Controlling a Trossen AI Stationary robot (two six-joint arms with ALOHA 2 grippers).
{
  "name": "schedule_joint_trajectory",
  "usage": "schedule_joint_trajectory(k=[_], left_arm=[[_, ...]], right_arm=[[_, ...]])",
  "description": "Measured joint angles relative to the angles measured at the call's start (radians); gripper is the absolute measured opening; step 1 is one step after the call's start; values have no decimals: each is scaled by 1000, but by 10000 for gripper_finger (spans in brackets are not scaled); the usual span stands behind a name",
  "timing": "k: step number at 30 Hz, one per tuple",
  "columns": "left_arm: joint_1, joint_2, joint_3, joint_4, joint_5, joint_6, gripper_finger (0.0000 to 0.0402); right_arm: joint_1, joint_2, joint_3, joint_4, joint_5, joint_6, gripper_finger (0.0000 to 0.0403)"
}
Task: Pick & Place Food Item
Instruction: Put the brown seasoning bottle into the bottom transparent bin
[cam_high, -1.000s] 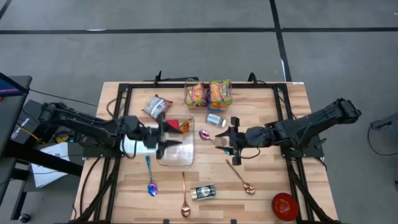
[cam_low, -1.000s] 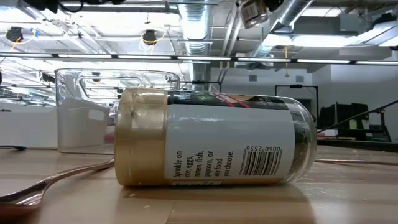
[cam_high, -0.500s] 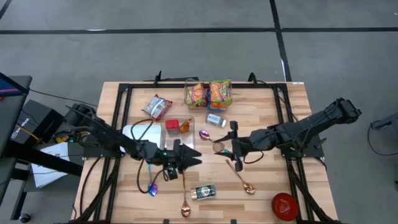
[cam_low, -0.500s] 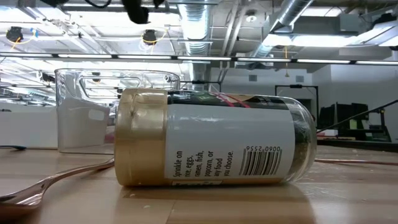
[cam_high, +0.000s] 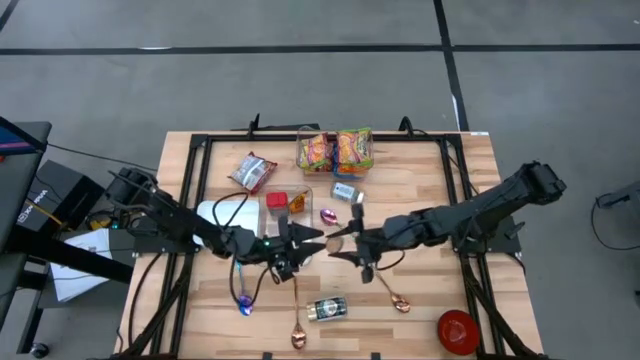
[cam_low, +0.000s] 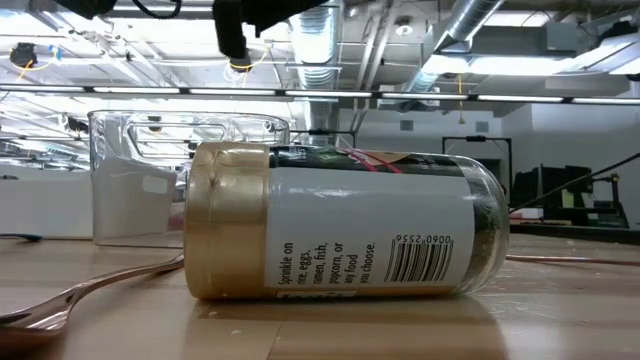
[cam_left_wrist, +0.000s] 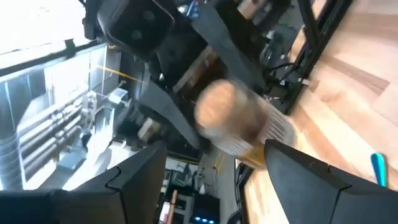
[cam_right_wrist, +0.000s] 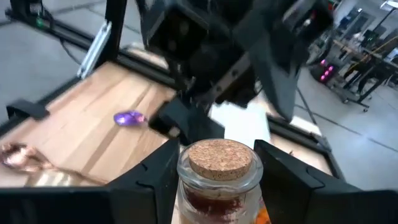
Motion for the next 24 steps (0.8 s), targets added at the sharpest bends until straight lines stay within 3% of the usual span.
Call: schedule_joint_trajectory(k=[15,24], left_arm=[[-148,0,0,2,-186,193,292],[-154,0,0,8,-190,195,303]], right_arm=[[-18,-6,2,219,-93,-45,180],[-17,9,0,209,-132,3,179]])
